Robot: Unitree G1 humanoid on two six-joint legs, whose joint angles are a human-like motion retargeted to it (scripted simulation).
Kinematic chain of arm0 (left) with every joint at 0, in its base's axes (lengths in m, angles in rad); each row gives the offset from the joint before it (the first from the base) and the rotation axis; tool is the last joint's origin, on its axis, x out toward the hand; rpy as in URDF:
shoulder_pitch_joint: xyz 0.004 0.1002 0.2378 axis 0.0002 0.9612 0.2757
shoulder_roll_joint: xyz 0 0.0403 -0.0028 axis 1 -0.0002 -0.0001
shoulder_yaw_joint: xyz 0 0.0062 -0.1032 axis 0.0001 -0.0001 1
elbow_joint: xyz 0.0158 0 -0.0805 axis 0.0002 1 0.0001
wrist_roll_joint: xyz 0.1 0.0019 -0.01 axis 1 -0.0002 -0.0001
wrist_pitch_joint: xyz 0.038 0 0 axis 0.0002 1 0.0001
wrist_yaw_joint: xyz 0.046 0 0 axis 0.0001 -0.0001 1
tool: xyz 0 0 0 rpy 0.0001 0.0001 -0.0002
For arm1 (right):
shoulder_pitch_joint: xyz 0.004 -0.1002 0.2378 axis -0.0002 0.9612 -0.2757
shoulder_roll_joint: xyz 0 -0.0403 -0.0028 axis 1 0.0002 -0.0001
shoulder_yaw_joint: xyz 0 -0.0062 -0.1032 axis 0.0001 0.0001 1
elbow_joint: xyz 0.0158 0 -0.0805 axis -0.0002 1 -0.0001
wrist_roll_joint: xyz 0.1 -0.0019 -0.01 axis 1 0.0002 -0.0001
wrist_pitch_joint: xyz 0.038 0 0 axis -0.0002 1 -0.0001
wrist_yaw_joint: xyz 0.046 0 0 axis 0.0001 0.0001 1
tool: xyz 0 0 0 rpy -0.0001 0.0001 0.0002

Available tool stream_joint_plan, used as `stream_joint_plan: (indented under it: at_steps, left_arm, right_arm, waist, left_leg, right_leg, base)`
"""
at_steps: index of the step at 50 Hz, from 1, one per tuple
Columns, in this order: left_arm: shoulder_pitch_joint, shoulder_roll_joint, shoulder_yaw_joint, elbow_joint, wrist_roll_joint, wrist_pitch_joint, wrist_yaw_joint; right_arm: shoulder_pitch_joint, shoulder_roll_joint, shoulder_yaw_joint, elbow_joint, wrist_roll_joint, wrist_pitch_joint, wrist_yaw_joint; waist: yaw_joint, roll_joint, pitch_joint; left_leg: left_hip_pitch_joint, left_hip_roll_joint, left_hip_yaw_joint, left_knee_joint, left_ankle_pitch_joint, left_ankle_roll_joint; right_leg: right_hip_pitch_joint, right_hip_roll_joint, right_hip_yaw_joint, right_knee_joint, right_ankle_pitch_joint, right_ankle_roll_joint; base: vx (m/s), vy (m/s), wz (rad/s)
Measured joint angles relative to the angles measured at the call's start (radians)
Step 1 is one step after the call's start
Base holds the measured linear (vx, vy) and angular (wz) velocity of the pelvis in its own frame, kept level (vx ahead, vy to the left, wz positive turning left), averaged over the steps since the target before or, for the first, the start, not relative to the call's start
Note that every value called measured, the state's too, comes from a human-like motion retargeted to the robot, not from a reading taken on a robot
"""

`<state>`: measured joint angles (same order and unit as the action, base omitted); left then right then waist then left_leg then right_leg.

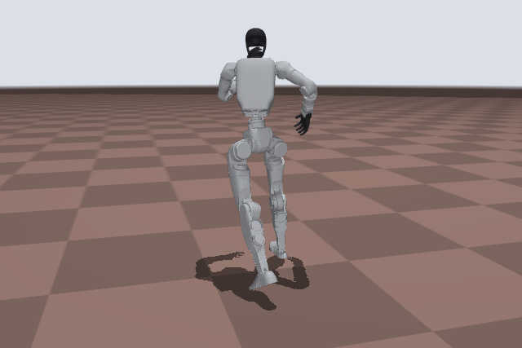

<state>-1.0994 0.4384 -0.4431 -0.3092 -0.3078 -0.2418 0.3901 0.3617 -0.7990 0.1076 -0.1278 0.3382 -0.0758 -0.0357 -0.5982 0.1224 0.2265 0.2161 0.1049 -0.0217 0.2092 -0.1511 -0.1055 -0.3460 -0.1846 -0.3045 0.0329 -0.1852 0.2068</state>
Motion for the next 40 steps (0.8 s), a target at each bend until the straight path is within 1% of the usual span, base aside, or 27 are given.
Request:
stream_joint_plan:
  at_steps: [1,2,3,5,7,8,10,13,15,18,20,22,23,25,26,27,28,29,30,32,33,35,37,40]
  left_arm:
    - [0.035,-0.003,0.013,0.002,-0.025,0.004,-0.014]
    - [0.084,-0.007,0.029,0.001,-0.039,0.015,-0.029]
    - [0.165,-0.012,0.051,-0.004,-0.033,0.04,-0.045]
    - [0.389,-0.035,0.095,-0.007,0.048,0.084,-0.053]
    - [0.669,-0.066,0.142,0.0,0.159,0.099,-0.005]
    - [0.823,-0.073,0.169,-0.007,0.185,0.097,0.023]
    - [1.103,-0.062,0.222,-0.029,0.185,0.079,0.032]
    - [1.423,0.025,0.302,-0.085,0.109,0.035,-0.049]
    - [1.578,0.113,0.375,-0.127,0.046,0.018,-0.098]
    - [1.721,0.231,0.52,-0.153,-0.061,0.025,-0.15]
    - [1.783,0.265,0.628,-0.144,-0.111,0.045,-0.191]
    - [1.814,0.243,0.717,-0.122,-0.096,0.076,-0.228]
    - [1.811,0.217,0.745,-0.11,-0.065,0.094,-0.237]
    - [1.756,0.159,0.755,-0.083,0.015,0.129,-0.226]
    - [1.694,0.132,0.735,-0.067,0.055,0.139,-0.212]
    - [1.62,0.109,0.706,-0.048,0.097,0.147,-0.199]
    - [1.523,0.093,0.663,-0.022,0.144,0.148,-0.186]
    - [1.416,0.08,0.622,-0.004,0.171,0.15,-0.167]
    - [1.304,0.069,0.583,0.01,0.187,0.152,-0.146]
    - [1.072,0.042,0.514,0.012,0.21,0.171,-0.121]
    - [0.963,0.031,0.487,0.001,0.198,0.175,-0.102]
    - [0.754,0.01,0.428,-0.018,0.186,0.174,-0.081]
    - [0.583,-0.004,0.366,-0.037,0.195,0.157,-0.064]
    - [0.38,-0.003,0.267,-0.073,0.187,0.121,-0.023]
  right_arm:
    - [-0.041,0.02,0.022,0.01,0.016,0.009,-0.005]
    - [-0.089,0.043,0.049,0.023,0.026,0.019,-0.009]
    - [-0.151,0.073,0.088,0.039,0.024,0.032,-0.011]
    - [-0.301,0.14,0.17,0.071,-0.044,0.062,-0.006]
    - [-0.461,0.225,0.226,0.08,-0.2,0.072,-0.012]
    - [-0.525,0.274,0.242,0.072,-0.279,0.063,-0.03]
    - [-0.637,0.373,0.265,0.035,-0.371,0.044,-0.086]
    - [-0.788,0.455,0.36,-0.044,-0.323,0.012,-0.19]
    - [-0.885,0.456,0.439,-0.095,-0.232,-0.022,-0.223]
    - [-0.999,0.42,0.497,-0.146,-0.052,-0.065,-0.148]
    - [-1.037,0.411,0.493,-0.167,0.088,-0.07,-0.049]
    - [-1.02,0.425,0.473,-0.185,0.218,-0.053,0.053]
    - [-0.993,0.438,0.466,-0.193,0.273,-0.043,0.094]
    - [-0.903,0.462,0.455,-0.201,0.357,-0.03,0.149]
    - [-0.832,0.47,0.442,-0.195,0.365,-0.032,0.154]
    - [-0.757,0.477,0.421,-0.185,0.354,-0.038,0.149]
    - [-0.674,0.481,0.387,-0.168,0.307,-0.053,0.126]
    - [-0.587,0.484,0.355,-0.146,0.221,-0.069,0.078]
    - [-0.498,0.486,0.324,-0.121,0.117,-0.086,0.018]
    - [-0.313,0.467,0.266,-0.085,0.009,-0.096,-0.087]
    - [-0.224,0.454,0.241,-0.076,0.031,-0.096,-0.101]
    - [-0.063,0.404,0.185,-0.081,0.173,-0.097,-0.051]
    - [0.053,0.307,0.118,-0.106,0.322,-0.087,0.043]
    - [0.157,0.148,0.029,-0.136,0.423,-0.082,0.118]
  waist:
    - [0.015,-0.004,0.024]
    - [0.03,-0.009,0.049]
    - [0.046,-0.015,0.076]
    - [0.071,-0.023,0.111]
    - [0.111,-0.027,0.096]
    - [0.146,-0.032,0.064]
    - [0.265,-0.067,0.014]
    - [0.512,-0.15,-0.036]
    - [0.673,-0.202,-0.061]
    - [0.864,-0.253,-0.084]
    - [0.944,-0.256,-0.084]
    - [0.964,-0.233,-0.065]
    - [0.952,-0.218,-0.051]
    - [0.896,-0.198,-0.012]
    - [0.863,-0.199,0.015]
    - [0.839,-0.206,0.034]
    - [0.832,-0.226,0.037]
    - [0.825,-0.242,0.034]
    - [0.817,-0.256,0.028]
    - [0.778,-0.291,0.0]
    - [0.746,-0.3,-0.022]
    - [0.656,-0.289,-0.065]
    - [0.542,-0.246,-0.094]
    - [0.384,-0.186,-0.117]
  left_leg:
    - [0.045,0.008,0.019,0.033,0.011,0.027]
    - [0.08,0.017,0.039,0.083,0.028,0.056]
    - [0.095,0.028,0.057,0.167,0.055,0.087]
    - [0.039,0.052,0.091,0.404,0.117,0.126]
    - [-0.112,0.074,0.135,0.651,0.094,0.153]
    - [-0.203,0.076,0.157,0.754,0.044,0.161]
    - [-0.343,0.039,0.2,0.852,-0.074,0.191]
    - [-0.493,-0.034,0.291,0.784,-0.184,0.223]
    - [-0.57,-0.064,0.354,0.639,-0.217,0.212]
    - [-0.597,-0.045,0.501,0.279,-0.181,0.182]
    - [-0.575,-0.02,0.594,0.04,-0.16,0.138]
    - [-0.553,-0.008,0.554,-0.075,-0.136,0.086]
    - [-0.541,-0.007,0.493,-0.084,-0.113,0.07]
    - [-0.501,-0.023,0.384,-0.014,-0.128,0.077]
    - [-0.465,-0.032,0.364,0.055,-0.195,0.095]
    - [-0.437,-0.037,0.35,0.123,-0.26,0.115]
    - [-0.424,-0.036,0.348,0.185,-0.318,0.138]
    - [-0.414,-0.025,0.343,0.228,-0.356,0.149]
    - [-0.406,-0.009,0.337,0.261,-0.383,0.154]
    - [-0.38,-0.034,0.337,0.247,-0.39,0.167]
    - [-0.368,-0.031,0.327,0.233,-0.384,0.175]
    - [-0.338,-0.013,0.29,0.19,-0.345,0.181]
    - [-0.293,0.021,0.239,0.144,-0.267,0.163]
    - [-0.22,0.065,0.178,0.09,-0.118,0.123]
  right_leg:
    - [0.024,0.014,0.018,0.049,0.007,-0.03]
    - [0.047,0.028,0.037,0.11,-0.008,-0.063]
    - [0.071,0.045,0.058,0.192,-0.066,-0.101]
    - [0.103,0.069,0.088,0.332,-0.174,-0.154]
    - [0.102,0.074,0.104,0.406,-0.212,-0.16]
    - [0.083,0.069,0.116,0.442,-0.221,-0.156]
    - [0.09,0.057,0.162,0.433,-0.205,-0.136]
    - [0.151,0.02,0.258,0.323,-0.124,-0.106]
    - [0.191,-0.015,0.307,0.25,-0.056,-0.079]
    - [0.254,-0.042,0.336,0.174,0.042,-0.04]
    - [0.327,-0.032,0.34,0.137,0.097,-0.025]
    - [0.447,-0.012,0.345,0.099,0.146,-0.032]
    - [0.518,-0.004,0.348,0.081,0.172,-0.044]
    - [0.655,0.003,0.35,0.07,0.231,-0.066]
    - [0.704,0.004,0.352,0.103,0.265,-0.057]
    - [0.716,0.005,0.356,0.184,0.29,-0.031]
    - [0.654,0.005,0.361,0.359,0.297,0.029]
    - [0.58,0.009,0.353,0.519,0.302,0.052]
    - [0.5,0.016,0.339,0.67,0.305,0.055]
    - [0.333,-0.047,0.302,0.884,0.178,0.004]
    - [0.247,-0.063,0.278,0.962,0.103,-0.046]
    - [0.119,-0.067,0.212,1.015,-0.019,-0.125]
    - [0.057,-0.028,0.151,0.928,-0.076,-0.146]
    - [0.012,0.039,0.117,0.659,-0.093,-0.114]
  base:
    - [1.11,-0.49,-0.69]
    - [1.12,-0.47,-1.08]
    - [1.11,-0.43,-1.05]
    - [1.08,-0.37,-0.87]
    - [1.03,-0.29,-0.67]
    - [1.0,-0.24,-0.8]
    - [0.97,-0.2,-1.12]
    - [0.93,-0.09,-1.37]
    - [0.95,0.05,-1.17]
    - [1.0,0.16,-0.84]
    - [1.07,0.25,-0.53]
    - [1.14,0.29,-0.02]
    - [1.16,0.29,0.57]
    - [1.17,0.28,1.12]
    - [1.17,0.25,1.28]
    - [1.17,0.2,1.0]
    - [1.16,0.12,0.64]
    - [1.13,0.03,0.36]
    - [1.08,0.06,0.31]
    - [1.04,0.12,0.36]
    - [1.02,0.03,0.51]
    - [1.02,-0.07,0.78]
    - [1.06,-0.16,1.09]
    - [1.09,-0.27,0.97]
